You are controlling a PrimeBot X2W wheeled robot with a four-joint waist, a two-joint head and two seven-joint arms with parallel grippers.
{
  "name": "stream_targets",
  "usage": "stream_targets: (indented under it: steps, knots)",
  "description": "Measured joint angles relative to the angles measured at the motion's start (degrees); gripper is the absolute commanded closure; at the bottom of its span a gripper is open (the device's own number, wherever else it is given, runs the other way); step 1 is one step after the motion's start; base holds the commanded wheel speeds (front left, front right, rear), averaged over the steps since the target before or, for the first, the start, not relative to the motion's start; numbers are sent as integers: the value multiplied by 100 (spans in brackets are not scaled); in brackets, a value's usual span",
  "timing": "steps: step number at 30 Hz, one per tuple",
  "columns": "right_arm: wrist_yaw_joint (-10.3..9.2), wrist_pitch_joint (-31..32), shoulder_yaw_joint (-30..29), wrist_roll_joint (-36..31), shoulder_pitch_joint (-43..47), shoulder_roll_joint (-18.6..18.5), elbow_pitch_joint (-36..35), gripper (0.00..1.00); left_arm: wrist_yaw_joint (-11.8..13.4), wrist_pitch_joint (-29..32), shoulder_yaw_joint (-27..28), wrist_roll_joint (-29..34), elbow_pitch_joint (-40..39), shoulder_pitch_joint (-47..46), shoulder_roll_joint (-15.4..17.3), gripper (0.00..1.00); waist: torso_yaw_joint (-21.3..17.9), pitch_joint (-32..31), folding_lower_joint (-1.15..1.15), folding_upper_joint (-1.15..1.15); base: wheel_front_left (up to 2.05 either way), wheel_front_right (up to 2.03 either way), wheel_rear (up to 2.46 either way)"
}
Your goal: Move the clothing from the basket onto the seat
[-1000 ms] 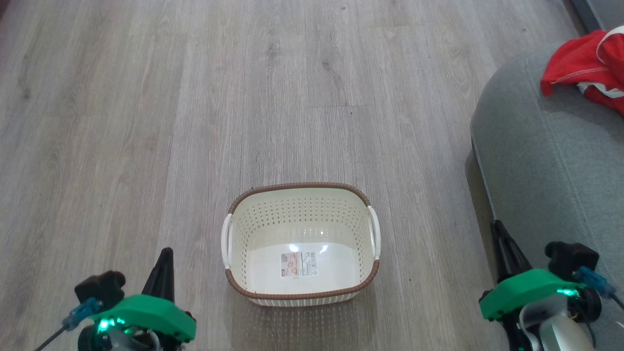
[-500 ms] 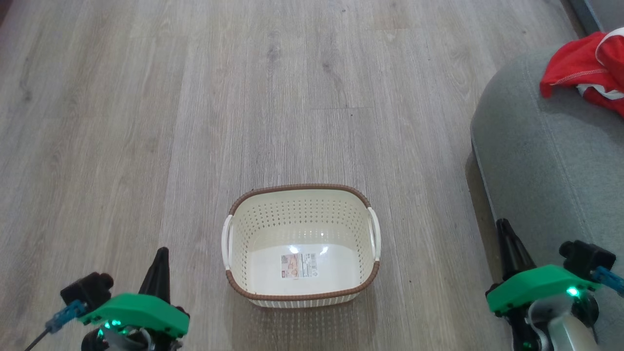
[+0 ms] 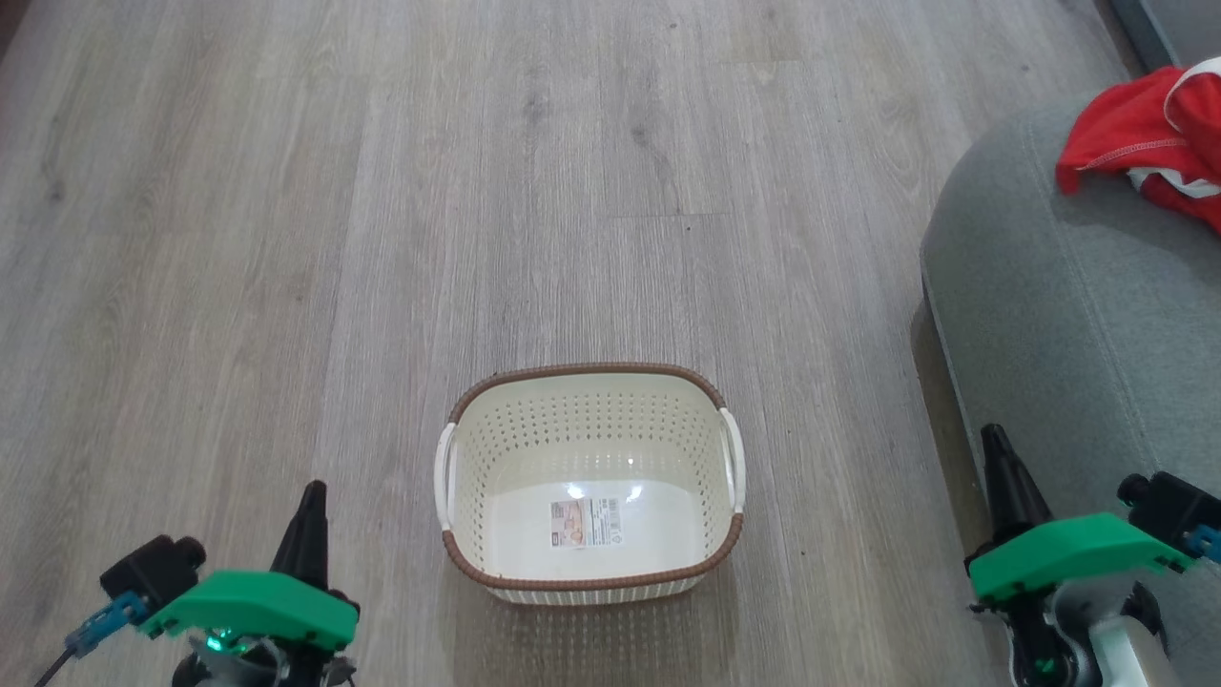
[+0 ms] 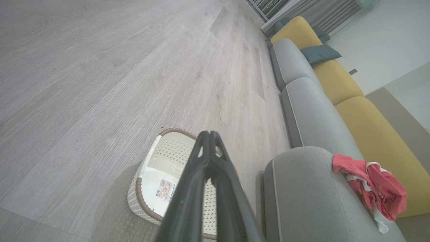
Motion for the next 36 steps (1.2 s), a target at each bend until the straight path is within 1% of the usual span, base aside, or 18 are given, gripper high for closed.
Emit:
stream_targets:
  steps: [12,20,22,36]
  knots:
    - [0,201,-62,768,0,9,-57,100,-44,159,76,-682,-73,-10,-2,100,4,-24,0,0,0,0,0]
    - [-1,353,-129,1465,0,25,-120,100,-53,335,135,-1304,-104,-13,-4,100,8,-45,0,0,0,0,0]
    - [-1,364,-136,1528,0,26,-123,100,-63,353,138,-1369,-110,-14,-4,100,8,-47,0,0,0,0,0]
    - [-1,599,-200,2516,0,43,-205,100,-101,568,182,-2226,-198,-24,-7,100,13,-77,0,0,0,0,0]
